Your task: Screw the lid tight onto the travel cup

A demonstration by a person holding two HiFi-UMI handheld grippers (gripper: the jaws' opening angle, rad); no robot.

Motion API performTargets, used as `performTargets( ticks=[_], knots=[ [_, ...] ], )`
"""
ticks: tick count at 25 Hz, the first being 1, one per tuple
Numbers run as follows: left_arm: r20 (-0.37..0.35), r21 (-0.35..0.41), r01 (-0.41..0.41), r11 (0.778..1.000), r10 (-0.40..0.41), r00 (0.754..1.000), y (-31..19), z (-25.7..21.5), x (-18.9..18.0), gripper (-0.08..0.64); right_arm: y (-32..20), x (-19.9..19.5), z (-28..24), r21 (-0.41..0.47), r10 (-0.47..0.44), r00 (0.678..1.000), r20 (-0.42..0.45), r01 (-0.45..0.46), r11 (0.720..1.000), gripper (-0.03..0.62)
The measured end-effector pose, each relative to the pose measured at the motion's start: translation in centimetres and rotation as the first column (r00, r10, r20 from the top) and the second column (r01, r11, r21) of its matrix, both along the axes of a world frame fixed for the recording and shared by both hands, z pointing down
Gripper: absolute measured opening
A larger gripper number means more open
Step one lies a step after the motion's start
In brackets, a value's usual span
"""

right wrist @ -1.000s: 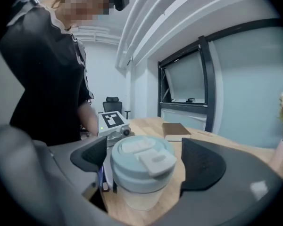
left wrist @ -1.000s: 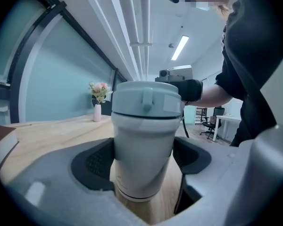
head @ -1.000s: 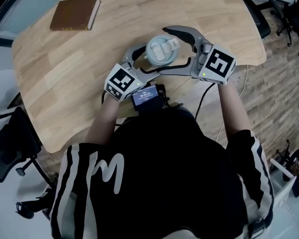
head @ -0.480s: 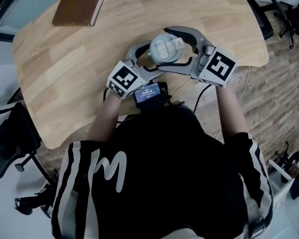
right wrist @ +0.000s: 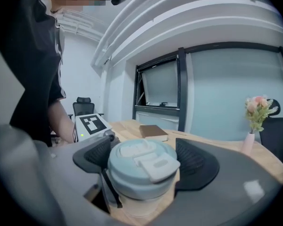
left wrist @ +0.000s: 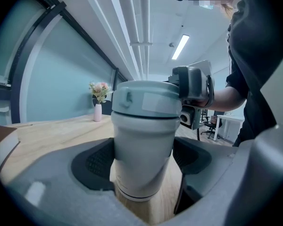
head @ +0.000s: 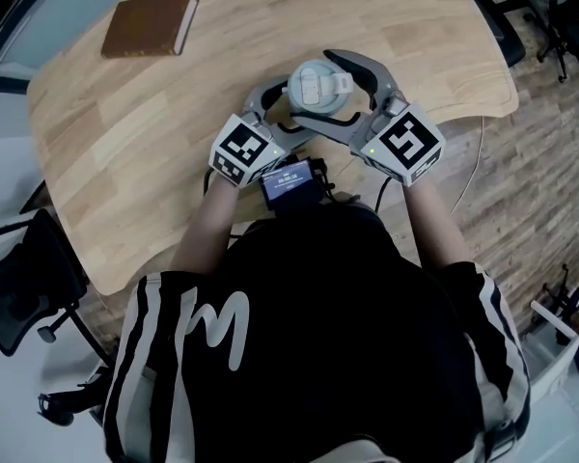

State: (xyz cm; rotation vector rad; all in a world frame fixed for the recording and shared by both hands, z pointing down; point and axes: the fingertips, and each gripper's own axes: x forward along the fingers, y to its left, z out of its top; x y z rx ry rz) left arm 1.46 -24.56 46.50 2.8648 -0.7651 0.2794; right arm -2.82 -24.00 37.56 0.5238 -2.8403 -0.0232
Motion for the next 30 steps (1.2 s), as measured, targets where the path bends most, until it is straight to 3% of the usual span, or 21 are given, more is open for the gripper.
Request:
performTargets(
  ticks=[5, 10, 19, 23, 26, 30],
  knots=[
    [0.008, -0.001, 0.003, 1.0, -0.003, 1.0, 0.1, 0.1, -0.2, 0.393, -0.4, 0.2, 0.4, 0.002, 0.128, 0.992, 0.015, -0.128, 0.992, 0.428],
    [0.005, -0.004, 0.01, 1.0, -0.01, 1.0, 0.0, 0.1, -0.2, 0.393, -0.9, 0.5, 0.5, -0.002, 0.262, 0.964, 0.03, -0.262, 0.965, 0.428],
    [0.015, -0.005, 0.021, 1.0, -0.021, 1.0, 0.0, 0.3, -0.2, 0.393, -1.4, 1.1, 0.5, 0.001, 0.458, 0.888, 0.037, -0.459, 0.889, 0.428],
    [0.007, 0.0, 0.028, 1.0, -0.028, 1.0, 0.0, 0.0, 0.0, 0.393, -1.5, 1.3, 0.4, 0.017, 0.498, 0.866, 0.049, -0.499, 0.866, 0.426],
    [0.009, -0.003, 0.028, 1.0, -0.028, 1.0, 0.0, 0.1, 0.0, 0.393, -1.2, 1.1, 0.6, -0.002, 0.467, 0.883, 0.057, -0.467, 0.884, 0.424],
    [0.008, -0.001, 0.022, 1.0, -0.022, 1.0, -0.1, 0.2, -0.1, 0.394, -0.4, 1.0, -0.4, -0.036, 0.3, 0.942, 0.149, -0.298, 0.954, 0.451]
  ],
)
